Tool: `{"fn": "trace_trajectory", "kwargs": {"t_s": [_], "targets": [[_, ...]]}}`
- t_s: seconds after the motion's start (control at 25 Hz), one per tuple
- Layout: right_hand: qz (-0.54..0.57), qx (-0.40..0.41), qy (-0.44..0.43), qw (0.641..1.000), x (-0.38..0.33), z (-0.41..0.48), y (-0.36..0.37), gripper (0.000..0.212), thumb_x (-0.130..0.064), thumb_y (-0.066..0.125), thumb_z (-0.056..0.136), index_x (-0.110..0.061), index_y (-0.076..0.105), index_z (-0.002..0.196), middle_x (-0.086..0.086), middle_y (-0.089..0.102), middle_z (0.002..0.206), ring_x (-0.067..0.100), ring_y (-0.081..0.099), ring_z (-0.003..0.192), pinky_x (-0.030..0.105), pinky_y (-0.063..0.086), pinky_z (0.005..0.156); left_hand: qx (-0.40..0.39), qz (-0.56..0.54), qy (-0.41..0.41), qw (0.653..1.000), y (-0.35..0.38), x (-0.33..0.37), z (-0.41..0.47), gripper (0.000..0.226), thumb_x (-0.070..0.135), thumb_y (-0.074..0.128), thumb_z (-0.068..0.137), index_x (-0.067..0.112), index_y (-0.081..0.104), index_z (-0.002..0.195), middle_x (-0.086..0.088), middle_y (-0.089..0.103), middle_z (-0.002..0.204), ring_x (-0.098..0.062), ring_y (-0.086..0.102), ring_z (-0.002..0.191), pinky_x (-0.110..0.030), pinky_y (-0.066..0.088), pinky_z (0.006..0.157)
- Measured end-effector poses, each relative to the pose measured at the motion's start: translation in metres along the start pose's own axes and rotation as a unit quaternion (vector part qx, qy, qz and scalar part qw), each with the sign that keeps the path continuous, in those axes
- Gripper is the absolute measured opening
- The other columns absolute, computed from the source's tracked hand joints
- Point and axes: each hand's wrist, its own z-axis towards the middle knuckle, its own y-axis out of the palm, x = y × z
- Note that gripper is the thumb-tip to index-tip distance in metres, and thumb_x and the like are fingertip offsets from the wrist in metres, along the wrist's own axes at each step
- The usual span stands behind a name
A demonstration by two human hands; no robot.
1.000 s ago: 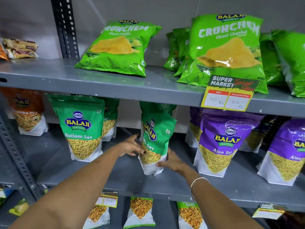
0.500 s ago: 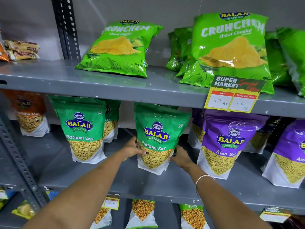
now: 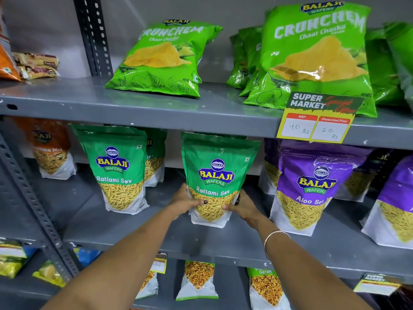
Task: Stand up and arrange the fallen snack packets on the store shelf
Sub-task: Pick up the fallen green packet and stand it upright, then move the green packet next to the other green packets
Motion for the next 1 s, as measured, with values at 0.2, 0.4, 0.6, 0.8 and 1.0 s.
{"fn": "trace_trajectory", "kwargs": {"t_s": [0.2, 0.4, 0.6, 0.8, 1.0], "targets": [[-0.132, -0.078, 0.135, 0.979, -0.03, -0.015, -0.01, 0.009, -0.018, 0.074, 0.074, -0.011, 0.068, 0.074, 0.005, 0.073, 0.064, 0.019, 0.065, 0.056, 0.02, 0.056, 0.055, 0.016, 0.077, -0.03, 0.996, -0.022, -0.016, -0.018, 0.057, 0.023, 0.067, 0.083, 0.005, 0.04, 0.13, -0.012, 0.047, 0.136, -0.026, 0.049, 0.118, -0.036, 0.044, 0.091], [-0.34, -0.224, 0.327, 0.853, -0.08, -0.023, 0.025, 0.036, -0.023, 0.066, 0.078, 0.008, 0.059, 0.061, 0.022, 0.061, 0.04, 0.03, 0.063, 0.038, 0.026, 0.053, 0.04, 0.042, 0.107, -0.137, 0.984, -0.106, -0.057, -0.035, 0.027, 0.031, 0.064, 0.084, 0.008, 0.051, 0.08, -0.014, 0.055, 0.088, -0.023, 0.053, 0.072, -0.027, 0.045, 0.059], [-0.359, -0.178, 0.194, 0.895, -0.098, -0.004, 0.154, 0.039, -0.039, 0.063, 0.082, -0.006, 0.047, 0.069, 0.01, 0.053, 0.062, 0.02, 0.052, 0.052, 0.024, 0.05, 0.045, 0.047, 0.034, -0.2, 0.978, -0.196, -0.116, -0.033, 0.025, 0.025, 0.061, 0.087, 0.007, 0.043, 0.085, -0.009, 0.043, 0.07, -0.019, 0.046, 0.059, -0.035, 0.046, 0.067], [-0.212, -0.008, 0.073, 0.974, -0.093, 0.005, 0.252, 0.08, -0.022, 0.069, 0.081, 0.002, 0.024, 0.142, 0.015, 0.034, 0.15, 0.026, 0.036, 0.137, 0.027, 0.039, 0.102, 0.083, 0.015, -0.071, 0.994, -0.238, -0.138, 0.0, 0.098, 0.018, 0.082, 0.065, 0.0, 0.025, 0.143, -0.017, 0.035, 0.148, -0.03, 0.038, 0.135, -0.034, 0.035, 0.106], [0.007, 0.018, 0.031, 0.999, -0.091, 0.027, 0.275, 0.064, 0.001, 0.072, 0.074, 0.004, 0.04, 0.13, 0.016, 0.053, 0.134, 0.02, 0.051, 0.11, 0.02, 0.047, 0.078, 0.064, -0.057, -0.025, 0.996, -0.231, -0.138, 0.024, 0.053, -0.009, 0.072, 0.071, 0.007, 0.046, 0.115, -0.015, 0.056, 0.126, -0.027, 0.053, 0.12, -0.023, 0.046, 0.086]]}}
